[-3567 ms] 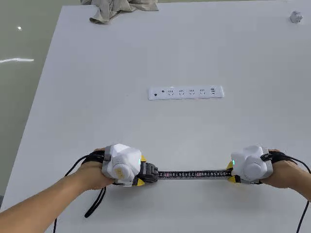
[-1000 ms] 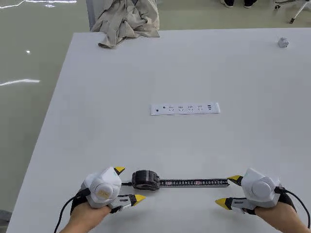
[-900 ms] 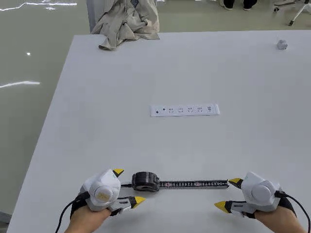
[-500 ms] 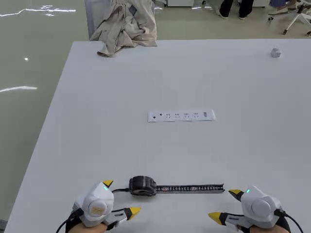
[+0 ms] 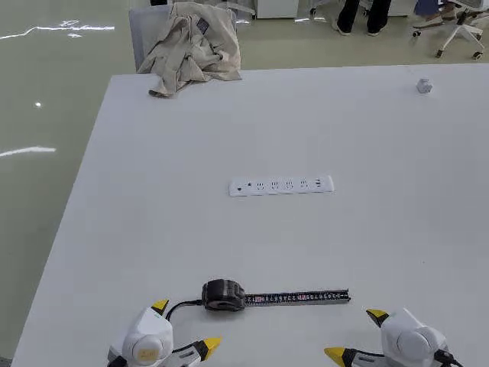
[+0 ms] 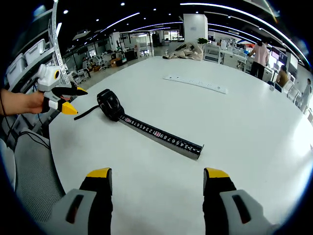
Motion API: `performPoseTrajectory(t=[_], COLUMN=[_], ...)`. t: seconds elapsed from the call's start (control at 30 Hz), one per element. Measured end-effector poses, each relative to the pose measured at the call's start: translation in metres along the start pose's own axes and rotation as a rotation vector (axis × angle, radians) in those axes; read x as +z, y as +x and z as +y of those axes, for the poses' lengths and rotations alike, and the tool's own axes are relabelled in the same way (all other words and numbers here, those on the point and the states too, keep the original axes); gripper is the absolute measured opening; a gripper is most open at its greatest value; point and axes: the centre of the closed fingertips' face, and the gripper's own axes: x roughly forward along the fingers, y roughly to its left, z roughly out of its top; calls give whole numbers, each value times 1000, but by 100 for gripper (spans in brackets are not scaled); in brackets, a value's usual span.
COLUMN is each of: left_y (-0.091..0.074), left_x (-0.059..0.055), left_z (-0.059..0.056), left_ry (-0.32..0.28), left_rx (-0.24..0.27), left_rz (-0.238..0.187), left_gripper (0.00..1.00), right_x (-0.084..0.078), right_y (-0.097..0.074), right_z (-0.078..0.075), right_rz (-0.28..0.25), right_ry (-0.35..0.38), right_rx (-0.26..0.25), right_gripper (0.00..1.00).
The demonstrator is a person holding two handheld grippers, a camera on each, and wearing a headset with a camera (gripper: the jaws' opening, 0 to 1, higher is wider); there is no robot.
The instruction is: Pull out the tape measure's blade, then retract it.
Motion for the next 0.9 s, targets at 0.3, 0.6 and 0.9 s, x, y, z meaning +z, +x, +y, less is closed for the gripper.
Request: performPoseTrajectory(t=[0.3, 0.6, 0.9], left_y=[-10, -19, -26], left_x=[2, 4, 2], left_z=[-3, -8, -19], left_ry=[-55, -68, -98], left_rx=[35, 66, 83], left_rz=[-17, -19, -15], left_gripper=[81, 82, 84], right_x=[5, 7, 6], right_y=[-8, -15, -22], right_z=[7, 12, 20], right_rz=[-17, -41, -47], right_ry=[32, 77, 110], right_rx=[-27, -57, -72], right_gripper=[82, 87, 92])
